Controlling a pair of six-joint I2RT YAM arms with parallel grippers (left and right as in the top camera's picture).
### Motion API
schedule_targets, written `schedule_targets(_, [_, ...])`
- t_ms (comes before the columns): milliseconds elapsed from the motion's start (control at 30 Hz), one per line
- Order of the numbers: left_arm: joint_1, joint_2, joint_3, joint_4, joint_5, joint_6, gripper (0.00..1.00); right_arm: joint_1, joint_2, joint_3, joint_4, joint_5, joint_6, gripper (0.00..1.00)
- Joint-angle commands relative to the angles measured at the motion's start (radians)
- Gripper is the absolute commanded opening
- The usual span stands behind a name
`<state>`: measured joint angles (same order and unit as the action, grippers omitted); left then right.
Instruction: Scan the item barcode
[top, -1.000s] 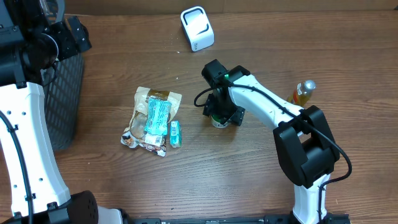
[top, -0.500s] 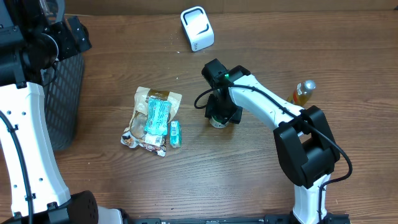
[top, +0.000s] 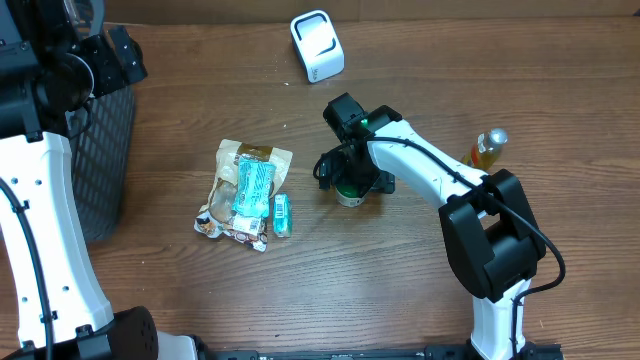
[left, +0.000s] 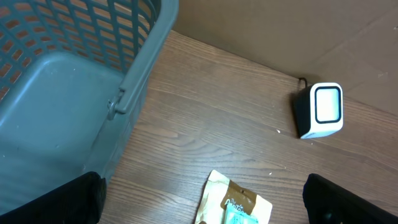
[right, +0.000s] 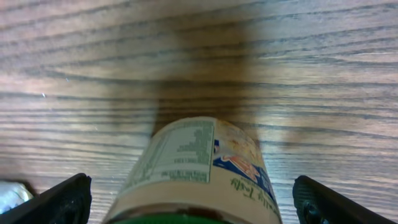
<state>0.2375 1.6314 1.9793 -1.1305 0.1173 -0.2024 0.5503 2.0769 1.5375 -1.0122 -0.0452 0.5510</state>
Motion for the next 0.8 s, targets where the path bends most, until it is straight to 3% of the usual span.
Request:
schedule_targets(0, [-0.002,0.003,0.026,0.001,0.006,0.016,1.00,-0.002,0.001,0.000,0.005,0.001,0.048,1.00])
schedule_targets(333, [-0.002,0.003,0.026,0.001,0.006,0.016,1.00,-0.002,0.001,0.001,-0.010,0.029,0.042,0.95])
schedule_targets(533, [-0.002,0.003,0.026,0.001,0.006,0.016,1.00,0.000,0.001,0.052,-0.061,0.024,-0.083,0.94])
schedule_targets(767, [-0.002,0.003,0.026,0.001,0.006,0.016,1.00,0.014,0.001,0.066,-0.073,0.033,-0.089,0.94])
